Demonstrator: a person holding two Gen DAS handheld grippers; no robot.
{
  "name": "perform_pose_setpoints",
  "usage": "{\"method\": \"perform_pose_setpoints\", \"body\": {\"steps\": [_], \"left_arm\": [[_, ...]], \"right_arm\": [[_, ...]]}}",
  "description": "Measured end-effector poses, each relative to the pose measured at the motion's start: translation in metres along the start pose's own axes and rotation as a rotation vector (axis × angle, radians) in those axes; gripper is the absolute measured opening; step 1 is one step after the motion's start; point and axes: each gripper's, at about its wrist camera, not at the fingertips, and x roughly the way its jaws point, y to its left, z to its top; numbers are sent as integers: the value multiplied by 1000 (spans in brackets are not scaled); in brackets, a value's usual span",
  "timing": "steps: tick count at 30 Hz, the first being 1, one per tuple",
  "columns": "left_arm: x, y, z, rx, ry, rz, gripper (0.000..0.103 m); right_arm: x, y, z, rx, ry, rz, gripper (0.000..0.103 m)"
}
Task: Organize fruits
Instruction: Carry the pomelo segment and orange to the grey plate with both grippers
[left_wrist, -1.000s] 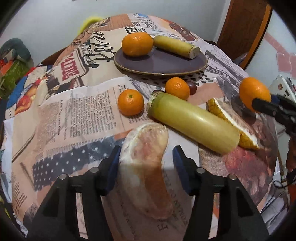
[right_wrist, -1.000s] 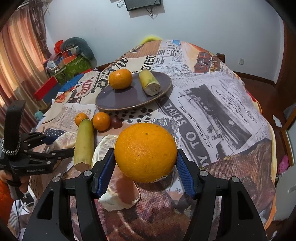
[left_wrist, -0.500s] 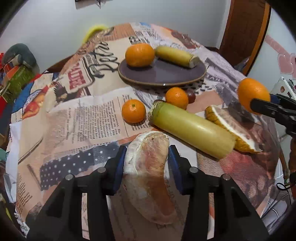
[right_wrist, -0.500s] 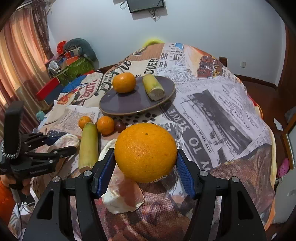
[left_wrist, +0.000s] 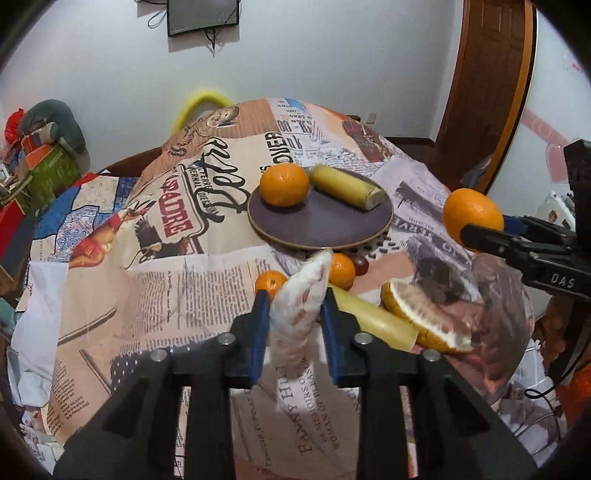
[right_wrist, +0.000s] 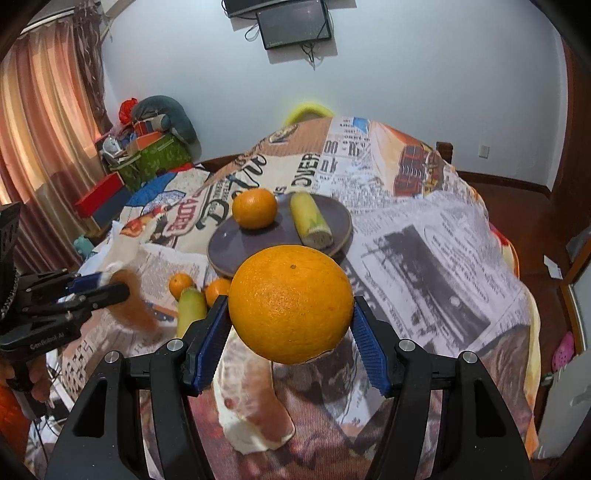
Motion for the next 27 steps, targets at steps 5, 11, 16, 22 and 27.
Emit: {"method": "perform_pose_setpoints", "body": {"steps": [5, 11, 16, 22, 27], "left_arm": [[-1, 1, 13, 1, -28, -9, 23], [-4, 1, 29, 7, -68, -20, 23], [-1, 0, 45, 18, -95, -36, 23], [12, -5, 61, 39, -103, -54, 23], [26, -11, 72, 49, -102, -90, 23]], "right_arm": [[3, 1, 8, -6, -15, 5, 61], [11, 2, 17, -24, -21, 1, 61], [19, 1, 25, -36, -25, 0, 61], [33, 3, 40, -61, -29, 5, 61], [43, 3, 49, -73, -33, 12, 61]]}}
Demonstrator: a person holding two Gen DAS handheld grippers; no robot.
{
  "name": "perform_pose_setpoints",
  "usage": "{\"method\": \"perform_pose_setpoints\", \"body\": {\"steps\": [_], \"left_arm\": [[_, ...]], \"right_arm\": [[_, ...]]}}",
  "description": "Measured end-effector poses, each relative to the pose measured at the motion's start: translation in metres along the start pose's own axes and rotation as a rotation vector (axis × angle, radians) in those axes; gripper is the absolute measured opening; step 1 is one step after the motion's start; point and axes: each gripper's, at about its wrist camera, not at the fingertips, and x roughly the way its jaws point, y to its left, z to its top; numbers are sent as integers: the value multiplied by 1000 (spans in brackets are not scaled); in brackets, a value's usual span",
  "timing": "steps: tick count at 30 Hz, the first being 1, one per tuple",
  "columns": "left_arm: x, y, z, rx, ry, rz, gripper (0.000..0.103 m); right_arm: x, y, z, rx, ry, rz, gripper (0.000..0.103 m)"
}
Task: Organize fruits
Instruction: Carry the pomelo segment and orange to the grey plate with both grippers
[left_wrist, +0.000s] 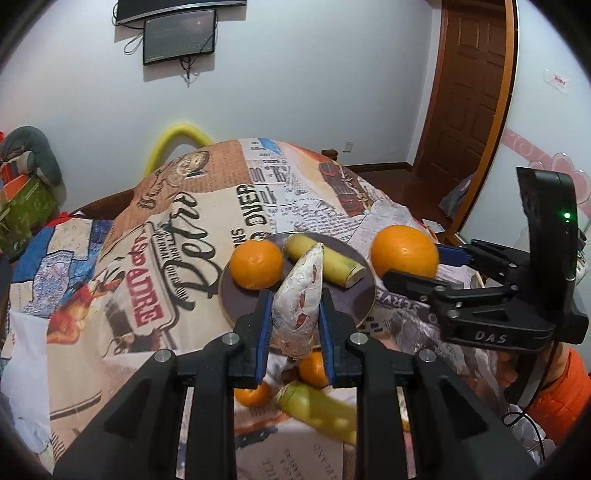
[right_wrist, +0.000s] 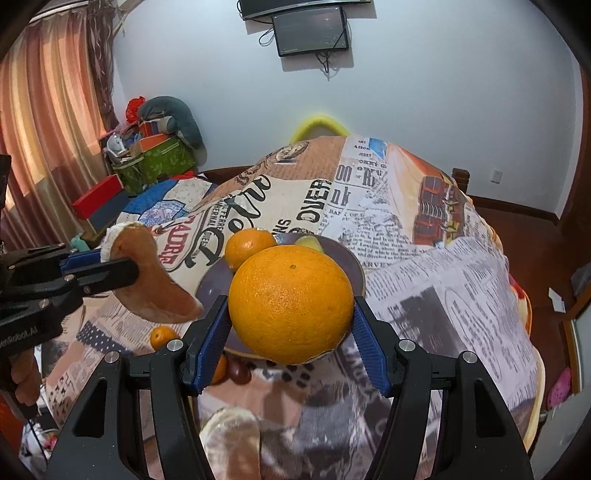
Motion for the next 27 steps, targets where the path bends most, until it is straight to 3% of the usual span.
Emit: {"method": "perform_pose_setpoints", "body": {"steps": [10, 17, 27], "left_arm": [[27, -4, 5, -12, 17, -56, 23], [56, 12, 7, -66, 78, -102, 23], [81, 40, 12, -123, 110, -96, 23]], "right_arm": [[14, -2, 8, -22, -2, 0, 61], [33, -7, 12, -37, 30, 1, 61], [50, -1, 27, -72, 25, 25, 61]]}}
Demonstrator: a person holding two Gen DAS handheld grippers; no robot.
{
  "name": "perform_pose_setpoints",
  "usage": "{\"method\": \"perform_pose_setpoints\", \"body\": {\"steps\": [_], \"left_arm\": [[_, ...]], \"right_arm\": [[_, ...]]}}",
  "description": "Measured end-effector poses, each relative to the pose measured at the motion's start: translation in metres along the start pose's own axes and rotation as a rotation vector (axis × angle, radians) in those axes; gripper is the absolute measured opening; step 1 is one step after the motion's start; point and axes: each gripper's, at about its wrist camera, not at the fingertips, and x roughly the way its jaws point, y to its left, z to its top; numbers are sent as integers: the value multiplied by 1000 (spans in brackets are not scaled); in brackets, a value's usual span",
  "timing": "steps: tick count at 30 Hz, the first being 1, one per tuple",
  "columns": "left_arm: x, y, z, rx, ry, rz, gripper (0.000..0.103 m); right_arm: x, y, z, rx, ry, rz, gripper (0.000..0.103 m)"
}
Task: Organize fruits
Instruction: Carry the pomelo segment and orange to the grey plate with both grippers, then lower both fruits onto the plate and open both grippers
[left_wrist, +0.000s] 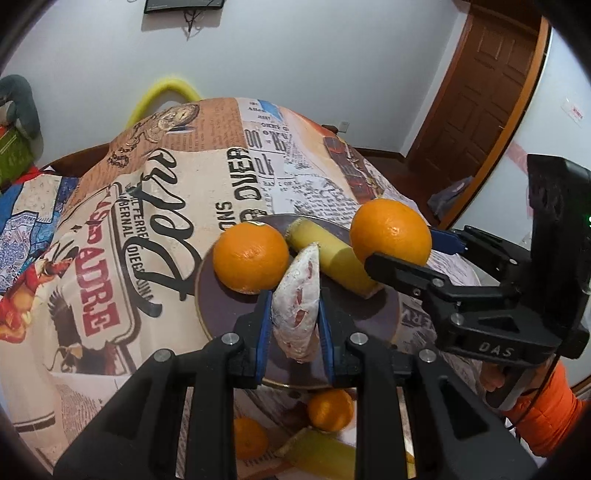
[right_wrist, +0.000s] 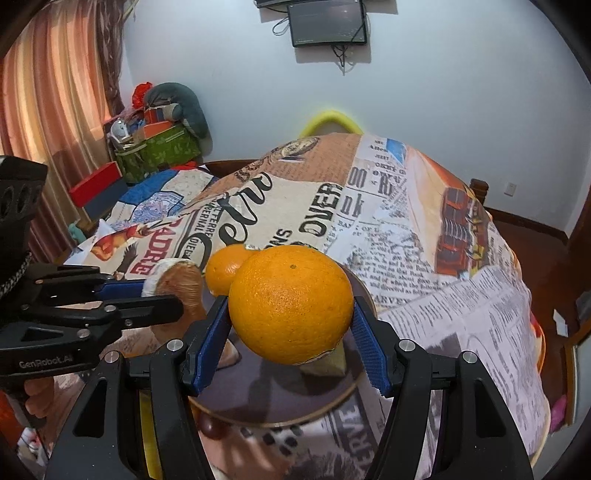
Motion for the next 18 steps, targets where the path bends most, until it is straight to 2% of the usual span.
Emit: {"method": "perform_pose_setpoints", "body": {"steps": [2, 7, 14, 18], "left_arm": [[3, 4, 2, 1, -3, 34, 23], [7, 12, 3, -8, 9, 41, 25], [17, 17, -3, 38, 42, 116, 39], [14, 21, -5, 35, 26, 132, 47]], "right_arm": [[4, 3, 2, -7, 1, 15, 61], [19, 3, 4, -5, 38, 52, 61], [33, 6, -1, -18, 82, 65, 61], [37, 5, -2, -17, 96, 70, 62]]}}
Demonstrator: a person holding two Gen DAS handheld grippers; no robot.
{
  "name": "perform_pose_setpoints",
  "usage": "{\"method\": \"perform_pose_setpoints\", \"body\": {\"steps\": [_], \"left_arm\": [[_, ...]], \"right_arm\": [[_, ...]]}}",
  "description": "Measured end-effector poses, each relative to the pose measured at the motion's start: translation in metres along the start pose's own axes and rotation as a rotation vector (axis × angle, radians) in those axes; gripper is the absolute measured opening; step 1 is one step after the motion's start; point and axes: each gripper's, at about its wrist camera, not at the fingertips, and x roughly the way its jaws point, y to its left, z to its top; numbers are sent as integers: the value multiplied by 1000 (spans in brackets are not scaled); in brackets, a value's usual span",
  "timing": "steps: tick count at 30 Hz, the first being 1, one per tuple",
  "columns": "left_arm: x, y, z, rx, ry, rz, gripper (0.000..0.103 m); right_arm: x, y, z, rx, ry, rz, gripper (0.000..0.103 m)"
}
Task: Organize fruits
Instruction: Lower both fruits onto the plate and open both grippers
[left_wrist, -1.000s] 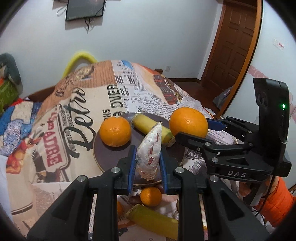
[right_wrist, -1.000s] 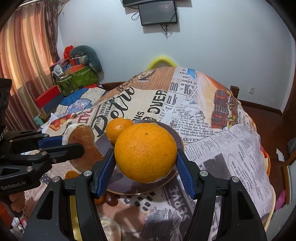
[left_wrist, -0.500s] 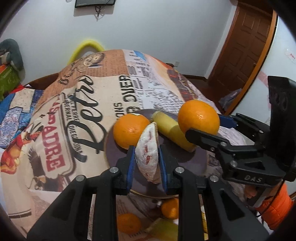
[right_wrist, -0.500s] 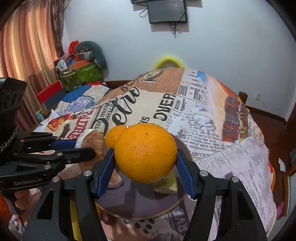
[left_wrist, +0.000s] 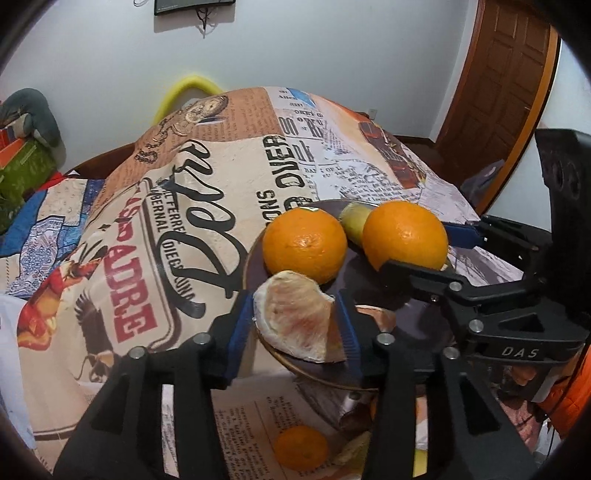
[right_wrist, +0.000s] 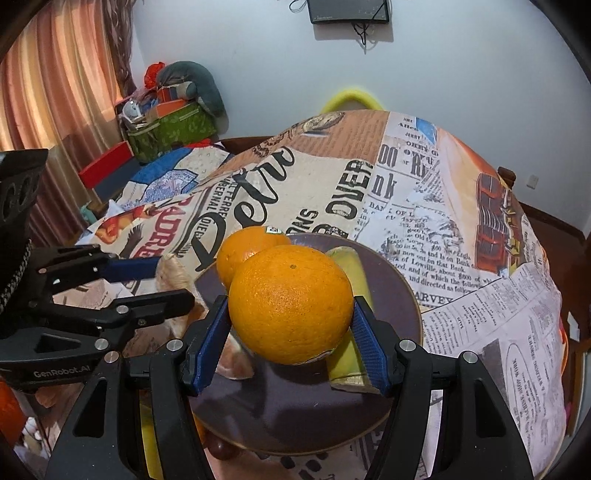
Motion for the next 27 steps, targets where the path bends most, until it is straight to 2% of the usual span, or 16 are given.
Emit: {"method": "perform_pose_setpoints", "body": {"steps": [2, 14, 27], "left_arm": [[-2, 1, 0, -6, -13, -13, 51], [-26, -8, -1, 7, -68, 23, 52], [-95, -29, -15, 25, -138, 55, 52]], "right_arm": [[3, 0, 0, 0, 8, -8, 62], [-5, -1, -4, 25, 10, 16, 64], [-82, 16, -5, -14, -103, -70, 64]]}}
